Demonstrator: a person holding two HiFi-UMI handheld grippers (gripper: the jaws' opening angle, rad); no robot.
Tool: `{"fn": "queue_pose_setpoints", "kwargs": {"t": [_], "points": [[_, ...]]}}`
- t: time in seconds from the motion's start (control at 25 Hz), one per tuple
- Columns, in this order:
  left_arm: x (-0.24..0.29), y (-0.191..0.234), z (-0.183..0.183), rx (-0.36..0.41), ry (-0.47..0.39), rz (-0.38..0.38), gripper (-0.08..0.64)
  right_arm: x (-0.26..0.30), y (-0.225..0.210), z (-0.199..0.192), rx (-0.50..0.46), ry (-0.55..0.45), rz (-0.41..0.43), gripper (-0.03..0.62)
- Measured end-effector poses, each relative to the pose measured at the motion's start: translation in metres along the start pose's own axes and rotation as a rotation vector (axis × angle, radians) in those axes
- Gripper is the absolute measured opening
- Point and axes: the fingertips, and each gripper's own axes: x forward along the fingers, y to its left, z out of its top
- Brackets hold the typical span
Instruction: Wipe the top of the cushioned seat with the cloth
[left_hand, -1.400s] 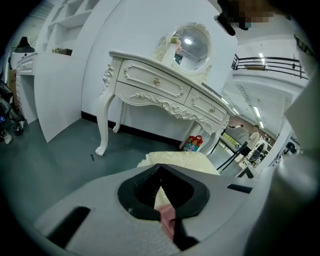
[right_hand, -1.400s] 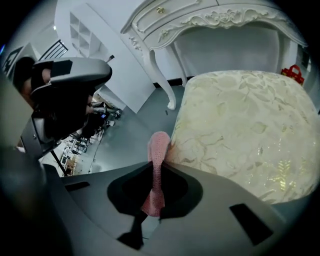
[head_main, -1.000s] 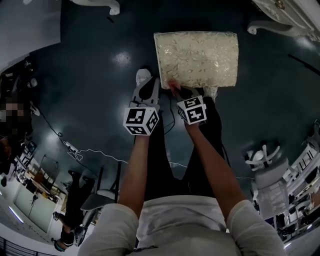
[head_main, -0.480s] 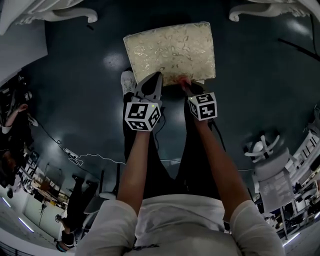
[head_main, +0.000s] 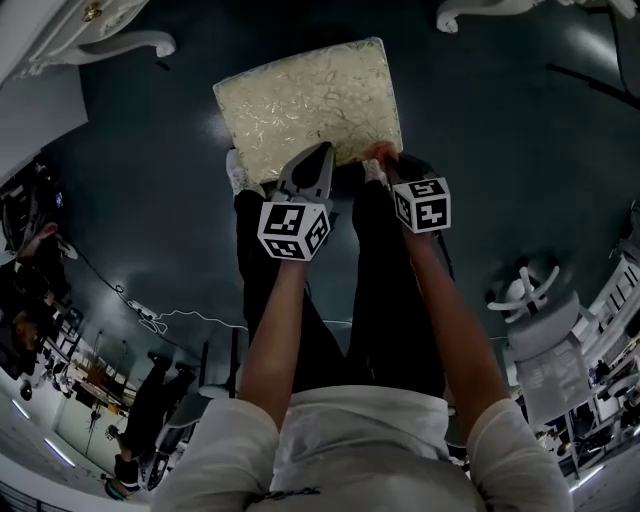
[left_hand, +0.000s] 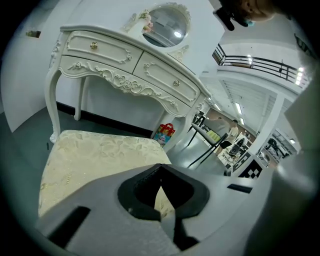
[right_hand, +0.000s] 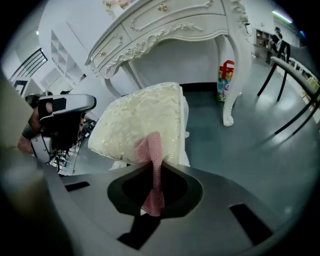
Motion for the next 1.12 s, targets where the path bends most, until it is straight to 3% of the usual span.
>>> {"fn": "queue_pose_setpoints", "kwargs": {"t": [0.2, 0.4, 0.6, 0.84, 1.12], "points": [[0.012, -0.019, -0.005, 0.015, 0.015, 0.007, 0.011, -0.002, -0.031, -0.001, 0.052, -0.007, 0.035, 0.031], [-0.001, -0.042, 0.017, 0.015, 0.024, 0.029, 0.011, -0.022, -0.011, 0.016, 0.076, -0.010, 0.161, 0.031], [-0.044, -0.085, 0.106, 0.042, -0.052, 0.037, 0.011, -0.122, 0.030, 0.117, -0.147, -0.152, 0.228, 0.031], [-0.121, -0.129, 0.232, 0.126, -0.188, -0.013, 0.011, -0.275, 0.070, 0.246, -0.292, -0.374, 0.160, 0.031], [-0.214, -0.152, 0.343, 0.217, -0.373, -0.066, 0.011, -0.390, 0.149, 0.329, -0.429, -0.559, 0.127, 0.031]]}}
